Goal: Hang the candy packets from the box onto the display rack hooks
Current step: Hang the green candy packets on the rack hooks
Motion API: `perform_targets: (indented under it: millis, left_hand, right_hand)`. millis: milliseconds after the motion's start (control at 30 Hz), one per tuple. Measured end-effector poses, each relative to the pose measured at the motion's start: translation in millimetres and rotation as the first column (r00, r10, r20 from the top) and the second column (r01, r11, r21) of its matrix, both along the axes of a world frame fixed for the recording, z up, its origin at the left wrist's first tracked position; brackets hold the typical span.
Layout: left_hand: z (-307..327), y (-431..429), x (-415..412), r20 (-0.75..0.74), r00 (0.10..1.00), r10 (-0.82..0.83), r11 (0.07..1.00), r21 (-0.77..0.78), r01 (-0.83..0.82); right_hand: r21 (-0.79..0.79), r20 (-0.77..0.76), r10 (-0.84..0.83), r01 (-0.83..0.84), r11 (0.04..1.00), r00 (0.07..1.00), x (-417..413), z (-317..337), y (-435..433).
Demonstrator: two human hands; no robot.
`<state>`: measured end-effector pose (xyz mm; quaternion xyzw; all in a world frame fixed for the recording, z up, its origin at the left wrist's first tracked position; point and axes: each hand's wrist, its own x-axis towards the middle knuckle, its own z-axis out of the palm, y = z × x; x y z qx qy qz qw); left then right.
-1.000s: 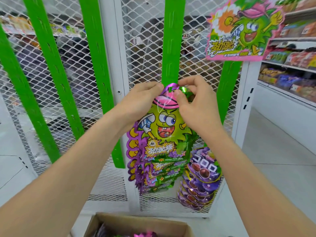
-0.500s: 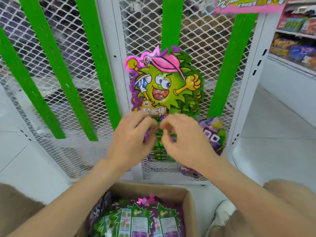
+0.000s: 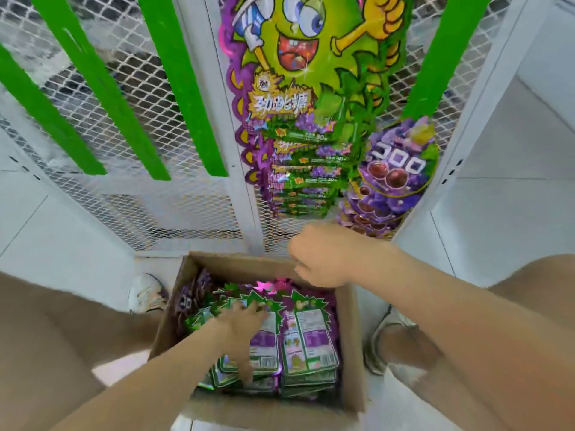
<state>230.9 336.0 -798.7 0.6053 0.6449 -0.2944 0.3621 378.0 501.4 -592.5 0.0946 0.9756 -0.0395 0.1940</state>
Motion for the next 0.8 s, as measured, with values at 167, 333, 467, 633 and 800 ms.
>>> perform_targets:
  millis: [167, 333, 467, 633, 800]
  left_hand:
    - [26.2, 7.6, -4.9, 0.266, 0.947, 0.181, 0.965, 0.137, -0.223]
    - [77.1, 30.4, -9.4, 0.441, 0.882, 0.167, 0.830, 0.420, -0.367]
    - [106.0, 39.6, -39.0, 0.517, 0.842, 0.154, 0.620, 0.613, -0.490]
    - [153.3, 41.2, -58.3, 0.869, 0.418, 0.266, 0.175, 0.383, -0.907]
    - [164.7, 36.8, -71.3, 0.932, 0.049, 0.360, -0.224, 0.137, -0.965]
  right_hand:
    - [0.001, 0.025, -0.001, 0.001, 1.000, 1.000, -4.3, -5.1, -2.4]
    - [-0.021, 0.109, -0.073, 0.076, 0.997, 0.991, -2.4, -11.3, 2.4]
    - [0.032, 0.123, -0.246, 0.244, 0.969, 0.961, 2.2, -14.3, 12.4]
    - [-0.087, 0.122, -0.510, 0.521, 0.849, 0.852, 12.7, -3.7, 31.1]
    - [-0.656, 0.230, -0.832, 0.712, 0.251, 0.506, 16.1, 0.1, 35.1]
